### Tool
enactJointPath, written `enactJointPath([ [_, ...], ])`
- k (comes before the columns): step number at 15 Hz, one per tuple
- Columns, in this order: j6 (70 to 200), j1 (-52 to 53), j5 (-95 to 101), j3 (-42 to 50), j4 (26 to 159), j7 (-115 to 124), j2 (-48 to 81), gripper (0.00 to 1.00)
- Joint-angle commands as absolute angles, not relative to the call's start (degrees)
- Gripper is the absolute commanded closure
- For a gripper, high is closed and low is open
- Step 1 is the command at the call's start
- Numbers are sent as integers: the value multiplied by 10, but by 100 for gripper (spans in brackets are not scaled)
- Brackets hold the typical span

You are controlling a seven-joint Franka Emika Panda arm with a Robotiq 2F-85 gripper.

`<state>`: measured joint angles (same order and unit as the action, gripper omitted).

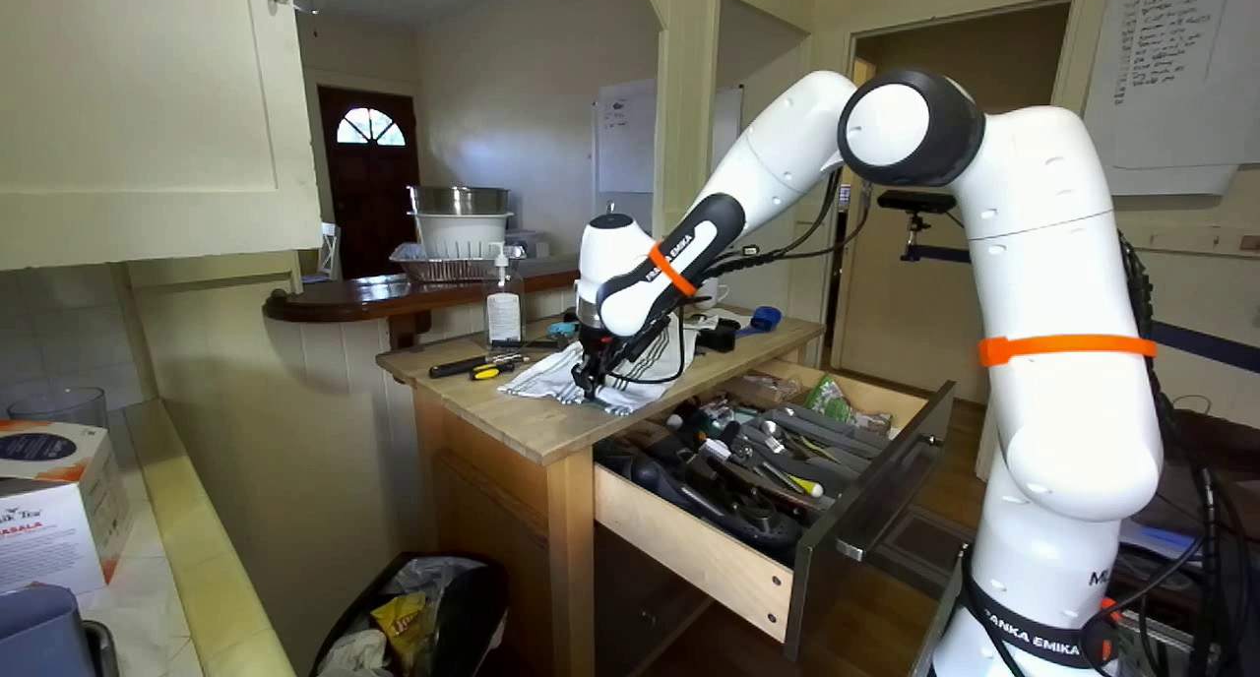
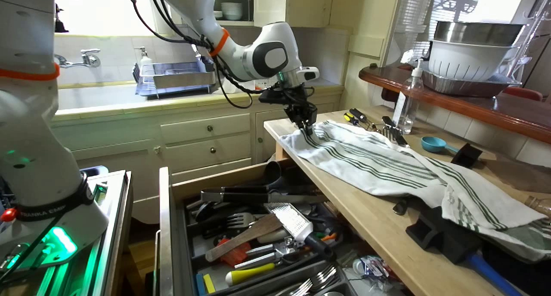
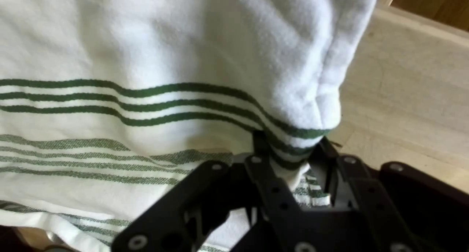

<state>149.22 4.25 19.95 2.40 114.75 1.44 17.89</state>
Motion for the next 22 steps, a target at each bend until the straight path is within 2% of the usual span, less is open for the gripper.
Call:
enactJointPath([
  [1, 1510, 39, 204, 27, 1171, 4, 164, 71],
  [2, 1512, 37, 202, 27, 1174, 2, 162, 77],
  [3, 1514, 35, 201, 28, 1179, 2, 158, 78],
  [5, 1520, 32, 201, 31, 1195, 6, 145, 96],
  [6, 1524, 29, 199, 32, 1206, 7, 136, 95],
  [7, 1531, 26, 198, 35, 1220, 9, 123, 100],
  [17, 1634, -47, 115, 75, 1387, 51, -23, 98],
  [22, 1597, -83, 72, 90, 1408, 109, -37, 98],
])
